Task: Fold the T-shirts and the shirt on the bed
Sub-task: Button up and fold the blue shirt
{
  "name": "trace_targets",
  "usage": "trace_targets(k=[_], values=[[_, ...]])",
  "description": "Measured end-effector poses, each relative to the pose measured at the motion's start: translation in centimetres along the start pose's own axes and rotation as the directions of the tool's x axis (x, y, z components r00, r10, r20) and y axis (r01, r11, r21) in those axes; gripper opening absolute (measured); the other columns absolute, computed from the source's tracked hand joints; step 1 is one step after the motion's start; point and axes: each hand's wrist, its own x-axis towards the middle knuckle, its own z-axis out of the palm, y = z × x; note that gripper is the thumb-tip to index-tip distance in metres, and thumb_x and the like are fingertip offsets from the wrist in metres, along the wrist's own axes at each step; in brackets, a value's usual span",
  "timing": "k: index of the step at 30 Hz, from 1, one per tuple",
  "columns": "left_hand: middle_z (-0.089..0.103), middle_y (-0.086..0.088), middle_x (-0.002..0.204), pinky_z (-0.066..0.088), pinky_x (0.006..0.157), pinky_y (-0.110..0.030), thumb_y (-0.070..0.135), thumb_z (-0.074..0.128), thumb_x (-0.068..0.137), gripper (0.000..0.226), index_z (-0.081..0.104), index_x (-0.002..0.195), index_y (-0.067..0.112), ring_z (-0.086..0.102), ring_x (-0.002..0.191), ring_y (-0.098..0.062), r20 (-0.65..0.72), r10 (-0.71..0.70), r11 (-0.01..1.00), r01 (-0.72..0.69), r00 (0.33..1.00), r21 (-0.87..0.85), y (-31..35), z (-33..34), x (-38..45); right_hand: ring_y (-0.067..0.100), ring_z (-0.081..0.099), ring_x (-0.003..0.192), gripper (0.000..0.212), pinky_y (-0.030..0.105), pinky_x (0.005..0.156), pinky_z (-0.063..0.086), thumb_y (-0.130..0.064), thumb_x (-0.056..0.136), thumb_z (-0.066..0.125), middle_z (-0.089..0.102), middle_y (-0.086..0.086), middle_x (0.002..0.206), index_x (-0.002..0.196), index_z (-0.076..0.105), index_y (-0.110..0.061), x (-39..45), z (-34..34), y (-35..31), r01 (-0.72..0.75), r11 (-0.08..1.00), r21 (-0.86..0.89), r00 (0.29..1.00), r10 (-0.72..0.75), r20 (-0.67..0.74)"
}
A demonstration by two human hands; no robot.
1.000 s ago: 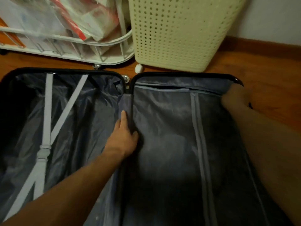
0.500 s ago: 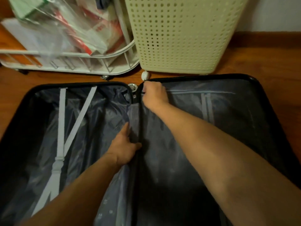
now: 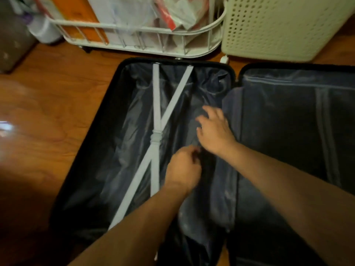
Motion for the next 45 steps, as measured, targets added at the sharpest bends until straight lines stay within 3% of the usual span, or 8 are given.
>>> trace_targets(k=[5, 12, 24, 32, 36, 40, 43, 45], values=[[0.057, -0.012, 0.132, 0.047, 0.102, -0.047, 0.021, 0.064, 0.087, 0.054, 0.054, 0.139, 0.018, 0.056, 0.122, -0.035, -0.124, -0.213, 0.951, 0.235, 0.969, 0.2, -13.0, -8.8, -9.1, 0.027, 0.038, 0.144, 0.071, 0.036, 0.119, 0.031, -0.025, 0.099, 0.058, 0.035, 0.008, 0.16, 0.159, 0.022, -0.015, -6.1, 4.3, -11.9, -0.696, 0.526, 0.489, 0.679, 0.262, 0.686], [0.071, -0.01, 0.113, 0.049, 0.077, -0.027, 0.012, 0.063, 0.094, 0.037, 0.062, 0.131, 0.014, 0.069, 0.099, -0.026, 0.077, -0.289, 0.943, 0.297, 0.954, -0.149, -15.8, -15.8, -14.1, 0.024, 0.063, 0.111, 0.059, 0.037, 0.082, 0.048, -0.03, 0.106, 0.05, 0.063, 0.008, 0.13, 0.158, 0.023, -0.021, -4.6, 1.2, -20.0, -0.659, -0.062, 0.75, 0.668, 0.409, 0.621], [0.075, -0.005, 0.091, 0.058, 0.086, -0.038, 0.032, 0.055, 0.103, 0.025, 0.072, 0.105, 0.013, 0.071, 0.084, -0.023, 0.148, -0.097, 0.842, 0.161, 0.984, -0.515, -8.2, -12.1, 4.6, 0.017, 0.063, 0.074, 0.022, 0.033, 0.069, 0.049, -0.03, 0.104, 0.053, 0.071, 0.003, 0.08, 0.101, 0.066, -0.012, 4.9, 1.5, -15.1, -0.678, 0.016, 0.735, 0.691, 0.354, 0.63], [0.075, -0.019, 0.093, 0.061, 0.078, -0.028, 0.008, 0.056, 0.102, 0.019, 0.071, 0.106, -0.003, 0.073, 0.077, -0.019, 0.159, 0.09, 0.773, 0.032, 0.983, -0.634, -9.9, -11.3, 5.2, 0.009, 0.045, 0.055, 0.027, 0.016, 0.053, 0.041, -0.018, 0.099, 0.058, 0.056, 0.004, 0.065, 0.076, 0.069, -0.009, 5.3, 2.6, -11.2, -0.899, 0.074, 0.432, 0.438, 0.191, 0.878], [0.071, -0.019, 0.082, 0.061, 0.067, -0.029, 0.006, 0.054, 0.102, 0.017, 0.066, 0.094, -0.003, 0.071, 0.067, -0.019, 0.338, 0.069, 0.721, 0.187, 0.939, -0.668, -11.5, -10.9, 0.3, 0.007, 0.04, 0.051, 0.015, 0.019, 0.047, 0.037, -0.023, 0.1, 0.058, 0.049, 0.0, 0.063, 0.09, 0.064, -0.013, 5.9, 2.7, -9.8, -0.785, 0.346, 0.514, 0.614, 0.545, 0.571], [0.072, -0.007, 0.083, 0.048, 0.073, -0.019, 0.022, 0.059, 0.103, 0.031, 0.07, 0.093, -0.006, 0.064, 0.075, -0.009, 0.585, 0.068, 0.842, 0.268, 0.808, -0.468, -13.8, -12.4, -10.1, 0.011, 0.059, 0.063, 0.015, 0.024, 0.057, 0.049, -0.026, 0.105, 0.049, 0.064, 0.003, 0.078, 0.115, 0.058, -0.02, 8.6, -2.5, -10.1, -0.584, 0.07, 0.809, 0.671, 0.602, 0.432], [0.074, -0.001, 0.078, 0.055, 0.079, -0.033, 0.038, 0.066, 0.096, 0.03, 0.077, 0.086, 0.012, 0.068, 0.078, -0.012, 0.559, -0.042, 0.906, 0.268, 0.828, -0.329, -15.2, -12.1, -15.8, 0.024, 0.065, 0.08, 0.02, 0.034, 0.061, 0.053, -0.029, 0.105, 0.048, 0.058, 0.01, 0.109, 0.112, 0.056, -0.012, 5.4, -3.7, -11.6, -0.835, 0.435, 0.337, 0.55, 0.642, 0.534], [0.072, 0.003, 0.077, 0.058, 0.077, -0.036, 0.046, 0.065, 0.091, 0.023, 0.073, 0.09, 0.024, 0.071, 0.083, -0.015, 0.354, -0.155, 0.943, 0.245, 0.922, -0.226, -14.9, -11.3, -17.1, 0.026, 0.057, 0.079, 0.019, 0.033, 0.065, 0.049, -0.021, 0.102, 0.051, 0.055, 0.012, 0.105, 0.11, 0.06, -0.006, 0.5, -3.8, -13.1, -0.602, 0.78, -0.171, 0.615, 0.59, 0.524]])
